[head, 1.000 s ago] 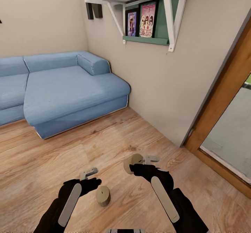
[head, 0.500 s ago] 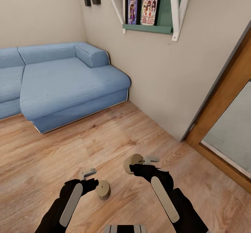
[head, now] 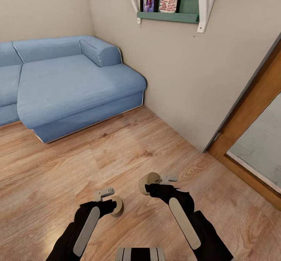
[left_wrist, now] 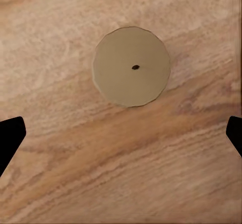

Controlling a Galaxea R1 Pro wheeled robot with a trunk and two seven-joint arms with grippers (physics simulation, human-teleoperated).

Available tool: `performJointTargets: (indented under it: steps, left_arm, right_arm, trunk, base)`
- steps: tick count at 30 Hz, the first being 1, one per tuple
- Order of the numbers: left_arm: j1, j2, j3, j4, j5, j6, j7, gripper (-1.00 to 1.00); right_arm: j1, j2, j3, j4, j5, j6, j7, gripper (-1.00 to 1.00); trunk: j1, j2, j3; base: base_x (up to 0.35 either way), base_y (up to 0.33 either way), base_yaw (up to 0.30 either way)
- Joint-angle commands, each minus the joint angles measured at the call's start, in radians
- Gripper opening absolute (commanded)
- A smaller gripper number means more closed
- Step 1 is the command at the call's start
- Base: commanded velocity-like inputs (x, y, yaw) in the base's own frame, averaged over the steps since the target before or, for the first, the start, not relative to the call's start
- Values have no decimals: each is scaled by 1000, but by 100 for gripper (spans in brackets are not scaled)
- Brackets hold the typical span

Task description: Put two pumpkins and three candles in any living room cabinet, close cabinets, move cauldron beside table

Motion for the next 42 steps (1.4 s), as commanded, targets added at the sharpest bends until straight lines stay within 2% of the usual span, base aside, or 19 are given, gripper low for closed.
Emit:
performJointTargets:
  steps: [1,4,11,24,32,42]
  left_arm:
    - [0,0,-8,-1,10,-13,11,100]
    - [0,0,-18,0,13,-39,11,100]
    - [0,0,-45,0,14,-48,12,100]
    - [0,0,-58,0,13,-49,12,100]
    - [0,0,-101,0,10,-52,12,100]
    - [0,0,-107,2,17,-52,10,100]
  right_arm:
    - [-1,0,1,-1,-11,1,-10,-100]
    - [-1,0,1,0,-12,1,-10,-100]
    - [-1,0,0,0,-12,2,-10,-100]
    - [-1,0,-4,1,-12,2,-10,-100]
    - [-1,0,-5,0,-12,3,-10,-100]
    - [-1,0,-5,0,-13,4,-10,-100]
  trunk:
    - [0,-1,-5]
    - [2,-1,-16]
    - [5,-3,-43]
    - [11,-6,-94]
    - [11,-6,-94]
    - [11,-6,-94]
  base:
    - [0,0,0]
    - [0,0,0]
    - [0,0,0]
    - [0,0,0]
    - [0,0,0]
    - [105,0,0]
